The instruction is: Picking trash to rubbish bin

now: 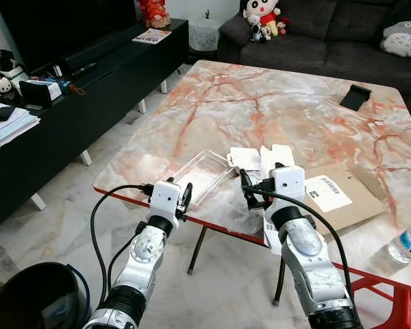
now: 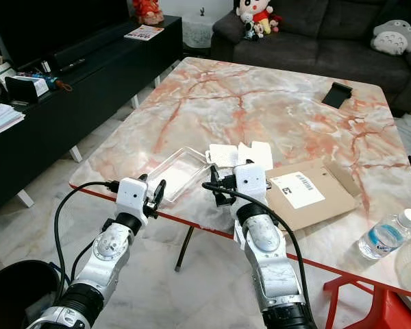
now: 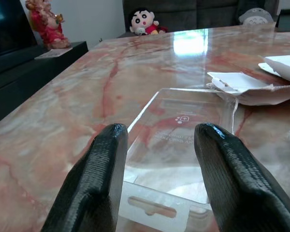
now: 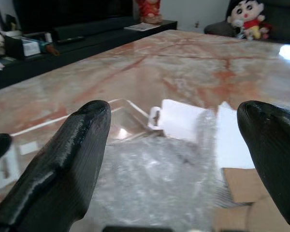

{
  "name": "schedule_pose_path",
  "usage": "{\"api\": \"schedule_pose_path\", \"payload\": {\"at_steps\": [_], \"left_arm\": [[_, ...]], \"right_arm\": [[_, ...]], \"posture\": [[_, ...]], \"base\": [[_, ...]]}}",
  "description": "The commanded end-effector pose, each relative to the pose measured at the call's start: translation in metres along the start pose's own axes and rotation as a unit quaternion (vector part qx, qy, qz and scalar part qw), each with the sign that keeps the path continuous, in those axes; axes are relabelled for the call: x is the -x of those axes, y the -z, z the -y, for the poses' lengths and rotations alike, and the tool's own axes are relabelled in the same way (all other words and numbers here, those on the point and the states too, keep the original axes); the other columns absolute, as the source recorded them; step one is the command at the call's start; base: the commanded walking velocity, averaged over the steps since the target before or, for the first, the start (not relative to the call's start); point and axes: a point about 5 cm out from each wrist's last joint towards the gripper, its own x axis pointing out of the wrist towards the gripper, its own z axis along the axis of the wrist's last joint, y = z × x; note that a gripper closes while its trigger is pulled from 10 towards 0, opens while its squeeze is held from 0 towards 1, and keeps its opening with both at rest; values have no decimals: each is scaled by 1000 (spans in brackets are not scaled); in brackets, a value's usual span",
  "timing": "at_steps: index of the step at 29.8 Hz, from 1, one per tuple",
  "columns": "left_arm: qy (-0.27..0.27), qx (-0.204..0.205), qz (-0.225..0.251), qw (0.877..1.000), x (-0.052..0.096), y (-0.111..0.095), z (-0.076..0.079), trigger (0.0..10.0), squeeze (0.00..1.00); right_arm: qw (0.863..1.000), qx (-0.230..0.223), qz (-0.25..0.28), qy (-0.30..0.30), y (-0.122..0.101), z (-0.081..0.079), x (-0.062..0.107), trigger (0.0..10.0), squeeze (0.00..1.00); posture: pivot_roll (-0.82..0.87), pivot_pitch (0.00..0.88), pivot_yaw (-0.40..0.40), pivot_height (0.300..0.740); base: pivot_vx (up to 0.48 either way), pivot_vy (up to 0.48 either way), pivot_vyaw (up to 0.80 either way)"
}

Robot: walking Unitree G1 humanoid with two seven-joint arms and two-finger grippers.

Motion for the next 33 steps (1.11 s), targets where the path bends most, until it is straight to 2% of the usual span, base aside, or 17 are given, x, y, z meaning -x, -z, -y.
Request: {"api": "schedule_pose_path", "payload": {"at_steps": [1,5,6,7,8,13,21,22,25,28,31,33], "left_arm": [[9,0,7,1000,-3,-6,1,10000,0],[10,0,5,1000,-3,-6,2,10000,0],[10,1,4,1000,-3,-5,2,10000,0],[10,1,4,1000,-3,-5,2,10000,0],[11,1,3,1000,-3,-6,2,10000,0],[14,3,3,1000,-3,-6,3,10000,0],[21,-1,2,1000,-3,-6,5,10000,0],[25,-4,2,1000,-3,-6,7,10000,0],[31,-5,1,1000,-3,-6,11,10000,0],[32,-5,1,999,-3,-6,12,10000,0],[34,-6,0,999,-3,-6,12,10000,0],[35,-8,0,999,-4,-6,13,10000,0]], "right_arm": [[1000,-18,-3,-14,-2,-5,1,10000,0],[999,-45,-4,-26,-2,-11,1,10000,0],[996,-82,-4,-36,-4,-16,0,10000,0],[996,-82,-4,-36,-4,-16,0,10000,0],[994,-101,-5,-43,-5,-19,0,10000,0],[994,-88,-13,-56,-2,-26,-1,10000,0],[996,-33,-24,-82,5,-34,1,10000,0],[996,1,-24,-85,7,-35,2,10000,0],[994,45,-36,-92,15,-35,3,10000,0],[994,58,-39,-85,18,-33,4,10000,0],[989,110,-37,-94,20,-33,4,10000,0],[987,127,-39,-94,22,-33,3,10000,0]], "posture": [[-119,31,-35,740],[-117,29,-36,740],[-115,27,-36,740],[-115,27,-36,740],[-115,27,-36,740],[-111,19,-35,740],[-110,15,-34,740],[-111,10,-33,740],[-112,8,-34,740],[-110,7,-34,740],[-110,7,-34,740],[-110,3,-34,740]], "base": [[0,0,0],[0,0,0],[0,0,0],[0,0,0],[0,0,0],[0,0,0],[0,0,0],[0,0,0],[0,0,0],[0,0,0],[0,0,0],[0,0,0]]}}
